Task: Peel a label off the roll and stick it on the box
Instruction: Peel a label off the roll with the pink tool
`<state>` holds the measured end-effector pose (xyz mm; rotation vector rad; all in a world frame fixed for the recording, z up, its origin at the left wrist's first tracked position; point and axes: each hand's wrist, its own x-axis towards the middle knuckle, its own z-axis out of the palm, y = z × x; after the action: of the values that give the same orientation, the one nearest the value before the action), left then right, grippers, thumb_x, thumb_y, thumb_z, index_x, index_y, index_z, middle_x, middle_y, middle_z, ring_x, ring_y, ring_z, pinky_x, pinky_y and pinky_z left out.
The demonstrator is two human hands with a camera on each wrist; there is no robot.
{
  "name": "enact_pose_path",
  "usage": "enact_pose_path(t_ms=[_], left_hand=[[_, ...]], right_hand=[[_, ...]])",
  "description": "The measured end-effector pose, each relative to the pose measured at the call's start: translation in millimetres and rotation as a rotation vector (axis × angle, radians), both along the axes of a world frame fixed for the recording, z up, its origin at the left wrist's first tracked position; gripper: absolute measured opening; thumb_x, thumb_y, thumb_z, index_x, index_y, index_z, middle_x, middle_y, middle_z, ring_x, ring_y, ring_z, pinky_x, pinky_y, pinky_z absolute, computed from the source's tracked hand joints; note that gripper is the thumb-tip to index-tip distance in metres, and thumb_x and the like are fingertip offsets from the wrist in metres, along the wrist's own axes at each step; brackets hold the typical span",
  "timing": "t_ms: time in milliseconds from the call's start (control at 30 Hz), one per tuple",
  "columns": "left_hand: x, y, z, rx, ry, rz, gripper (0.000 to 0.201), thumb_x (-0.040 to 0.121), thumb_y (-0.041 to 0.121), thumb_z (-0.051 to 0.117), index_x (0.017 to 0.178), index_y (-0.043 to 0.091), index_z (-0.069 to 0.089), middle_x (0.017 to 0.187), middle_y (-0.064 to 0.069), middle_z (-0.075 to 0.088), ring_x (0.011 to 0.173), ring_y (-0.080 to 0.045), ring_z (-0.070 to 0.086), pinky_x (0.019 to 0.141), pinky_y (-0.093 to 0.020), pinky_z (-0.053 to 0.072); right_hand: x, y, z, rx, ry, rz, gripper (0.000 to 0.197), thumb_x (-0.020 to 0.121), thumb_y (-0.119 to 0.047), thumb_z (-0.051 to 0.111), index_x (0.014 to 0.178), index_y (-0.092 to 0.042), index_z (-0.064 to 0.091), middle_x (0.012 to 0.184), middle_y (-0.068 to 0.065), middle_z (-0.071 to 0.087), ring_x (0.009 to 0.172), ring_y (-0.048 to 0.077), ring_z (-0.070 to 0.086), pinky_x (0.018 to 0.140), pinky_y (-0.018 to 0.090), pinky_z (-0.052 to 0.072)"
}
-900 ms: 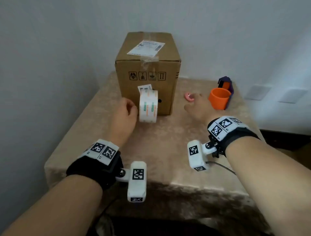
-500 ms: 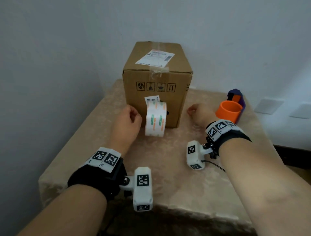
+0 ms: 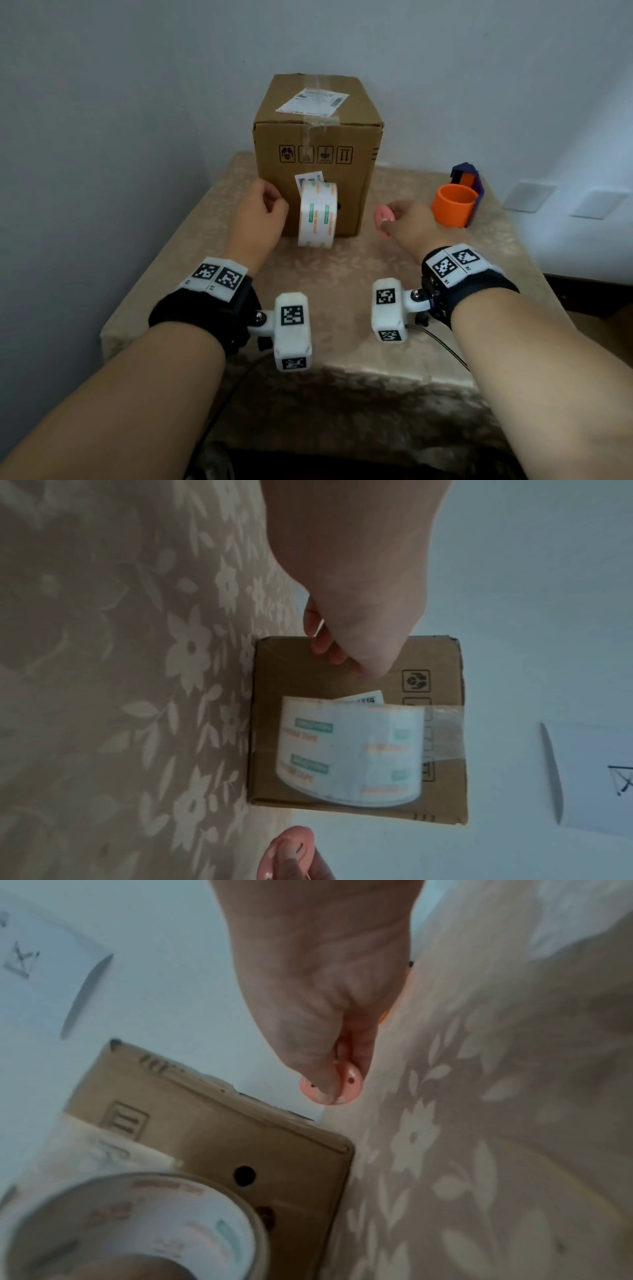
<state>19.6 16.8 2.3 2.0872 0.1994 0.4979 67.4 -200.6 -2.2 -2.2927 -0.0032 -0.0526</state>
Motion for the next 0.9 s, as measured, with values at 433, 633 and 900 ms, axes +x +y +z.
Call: enact_pose_path(t_ms=[433, 633, 900], left_hand=[[-7.1, -5.8, 25.5, -0.382, -0.099, -0.131, 0.049, 0.093, 0.021, 0.054, 0.133, 0.016, 0.027, 0.121, 0.007, 0.041, 0.105, -0.002, 0.051, 0.088, -0.018, 0.046], [-22.1, -3.5, 35.3, -0.416, -0.089, -0.141, 0.045, 0.094, 0.030, 0.053, 0.129, 0.020, 0.028, 0.119, 0.009, 0.042, 0.115, -0.008, 0.047, 0.100, -0.027, 0.043], [-33.9, -0.5, 39.0, -0.090, -0.119, 0.010, 0.028, 0.089, 0.035, 0.057, 0.111, 0.021, 0.046, 0.109, 0.005, 0.039, 0.095, -0.009, 0.047, 0.085, -0.024, 0.043]], right_hand=[[-22.5, 31.1, 35.8, 0.651, -0.160, -0.040, 0.016, 0.095, -0.013, 0.047, 0.110, -0.018, 0.046, 0.091, -0.010, 0.054, 0.086, 0.008, 0.059, 0.085, 0.030, 0.055], [-37.3, 33.7, 48.5, 0.663, -0.189, -0.087, 0.022, 0.094, -0.011, 0.049, 0.116, -0.015, 0.049, 0.087, -0.011, 0.055, 0.083, 0.008, 0.058, 0.091, 0.035, 0.053], [-55.6, 33.7, 65.4, 0.440, -0.491, -0.016, 0.012, 0.095, -0.022, 0.047, 0.107, -0.025, 0.047, 0.082, -0.010, 0.057, 0.061, 0.009, 0.055, 0.057, 0.030, 0.052]])
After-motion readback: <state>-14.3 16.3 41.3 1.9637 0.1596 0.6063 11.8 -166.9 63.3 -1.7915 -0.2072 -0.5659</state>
